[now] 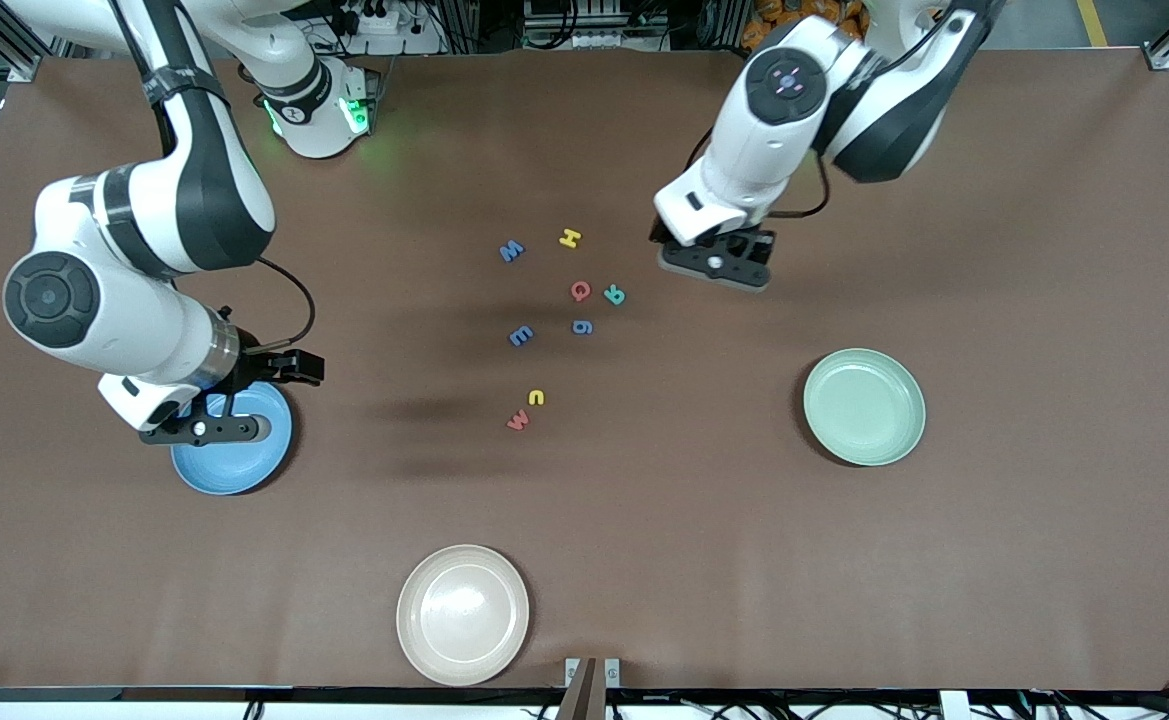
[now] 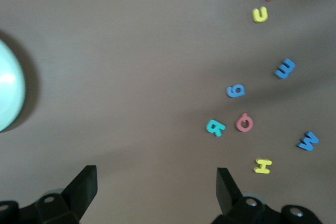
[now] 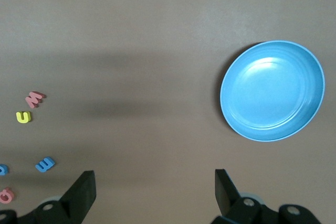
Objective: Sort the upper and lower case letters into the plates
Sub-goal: 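Lower the left gripper onto the teal b and close it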
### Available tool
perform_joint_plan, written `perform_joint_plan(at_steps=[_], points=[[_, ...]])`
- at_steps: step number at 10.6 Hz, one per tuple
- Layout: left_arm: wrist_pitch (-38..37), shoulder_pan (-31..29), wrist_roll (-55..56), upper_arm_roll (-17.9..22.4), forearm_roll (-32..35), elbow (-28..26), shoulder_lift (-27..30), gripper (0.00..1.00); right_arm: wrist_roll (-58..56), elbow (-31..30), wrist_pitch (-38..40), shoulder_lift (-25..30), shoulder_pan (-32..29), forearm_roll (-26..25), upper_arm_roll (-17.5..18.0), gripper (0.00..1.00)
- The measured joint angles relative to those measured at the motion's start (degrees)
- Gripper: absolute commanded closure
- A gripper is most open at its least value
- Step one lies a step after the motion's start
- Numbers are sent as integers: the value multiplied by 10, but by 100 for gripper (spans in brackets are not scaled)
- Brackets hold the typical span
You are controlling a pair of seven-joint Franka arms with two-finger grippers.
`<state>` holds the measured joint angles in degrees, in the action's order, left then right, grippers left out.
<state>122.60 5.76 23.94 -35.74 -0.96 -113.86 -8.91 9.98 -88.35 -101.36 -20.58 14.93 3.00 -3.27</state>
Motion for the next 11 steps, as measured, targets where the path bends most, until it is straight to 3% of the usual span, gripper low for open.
perform_joint_plan(at_steps=[5,8,11], points=[[106,48,31,0,84,-3,-131,0,6,1,-3,-6,0,0,-1,0],[121,78,135,0,187,23,-200,0,6,1,-3,-6,0,0,-1,0],[121,113,169,9,215,36,-239,0,6,1,-3,-6,0,0,-1,0]])
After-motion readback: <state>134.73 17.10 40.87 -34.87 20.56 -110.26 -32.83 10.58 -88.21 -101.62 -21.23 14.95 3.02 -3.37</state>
